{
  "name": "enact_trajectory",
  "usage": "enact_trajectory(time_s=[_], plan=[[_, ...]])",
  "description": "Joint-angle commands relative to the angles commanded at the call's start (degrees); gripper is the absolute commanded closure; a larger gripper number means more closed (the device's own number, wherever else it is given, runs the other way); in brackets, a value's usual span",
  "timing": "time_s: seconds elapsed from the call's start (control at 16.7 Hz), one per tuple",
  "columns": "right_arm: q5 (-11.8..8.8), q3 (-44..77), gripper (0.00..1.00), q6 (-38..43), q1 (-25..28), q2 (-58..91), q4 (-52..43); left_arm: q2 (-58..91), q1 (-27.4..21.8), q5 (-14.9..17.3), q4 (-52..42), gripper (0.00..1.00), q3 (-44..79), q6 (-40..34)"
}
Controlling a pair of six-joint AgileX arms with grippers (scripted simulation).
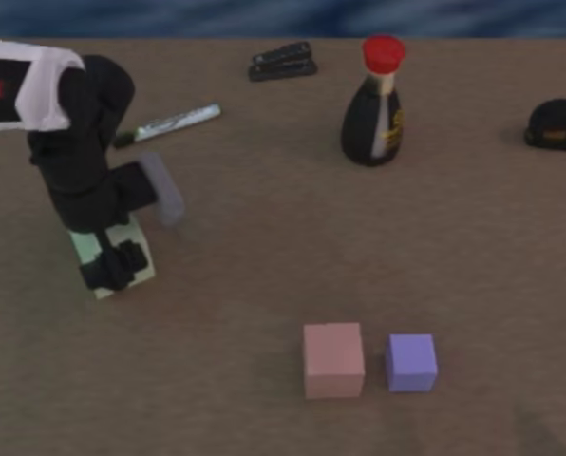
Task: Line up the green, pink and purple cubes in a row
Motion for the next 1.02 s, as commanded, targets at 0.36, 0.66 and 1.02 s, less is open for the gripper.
enact_trajectory(time_s=[0.36,0.66,1.02], plan=[[0.0,0.0,0.00,0.0,0.0,0.0,0.0,-4.3,0.9,0.0,-11.7,1.00,6.7,-0.2],[0.0,0.0,0.00,0.0,0.0,0.0,0.0,-5.0,0.7,-0.1,-13.0,1.00,7.6,-0.1],[0.0,0.0,0.00,0.0,0.0,0.0,0.0,-10.5,-7.8,0.0,-13.1,1.00,2.1,1.3]])
